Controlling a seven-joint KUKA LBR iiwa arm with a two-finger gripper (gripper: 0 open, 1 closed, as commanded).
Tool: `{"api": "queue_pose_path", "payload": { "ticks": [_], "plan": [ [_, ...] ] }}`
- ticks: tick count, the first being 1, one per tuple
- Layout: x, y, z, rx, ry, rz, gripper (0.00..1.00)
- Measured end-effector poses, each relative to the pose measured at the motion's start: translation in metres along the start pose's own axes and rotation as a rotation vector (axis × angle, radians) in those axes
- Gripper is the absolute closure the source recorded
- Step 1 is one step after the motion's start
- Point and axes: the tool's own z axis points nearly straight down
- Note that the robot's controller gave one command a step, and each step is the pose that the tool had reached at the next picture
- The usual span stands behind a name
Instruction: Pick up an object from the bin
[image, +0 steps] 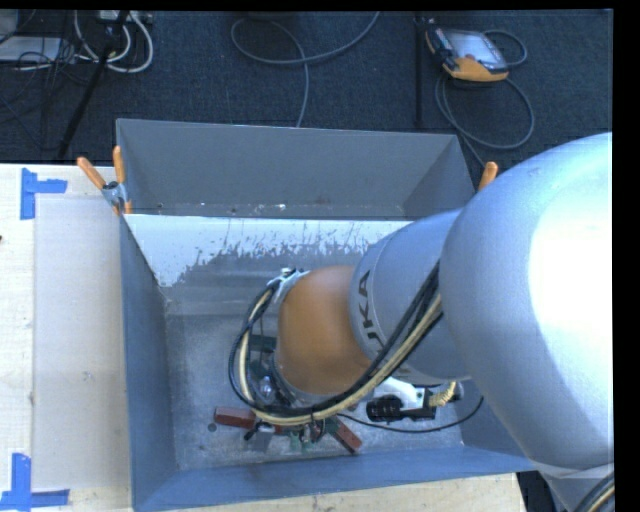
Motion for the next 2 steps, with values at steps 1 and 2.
{"api": "queue_pose_path", "payload": {
  "ticks": [1,2],
  "plan": [
    [-0.0002,0.0001,-0.0144,-0.001,-0.001,0.001,1.0],
    [-0.0007,0.0003,-0.0243,-0.002,-0.002,0.001,1.0]
  ]
}}
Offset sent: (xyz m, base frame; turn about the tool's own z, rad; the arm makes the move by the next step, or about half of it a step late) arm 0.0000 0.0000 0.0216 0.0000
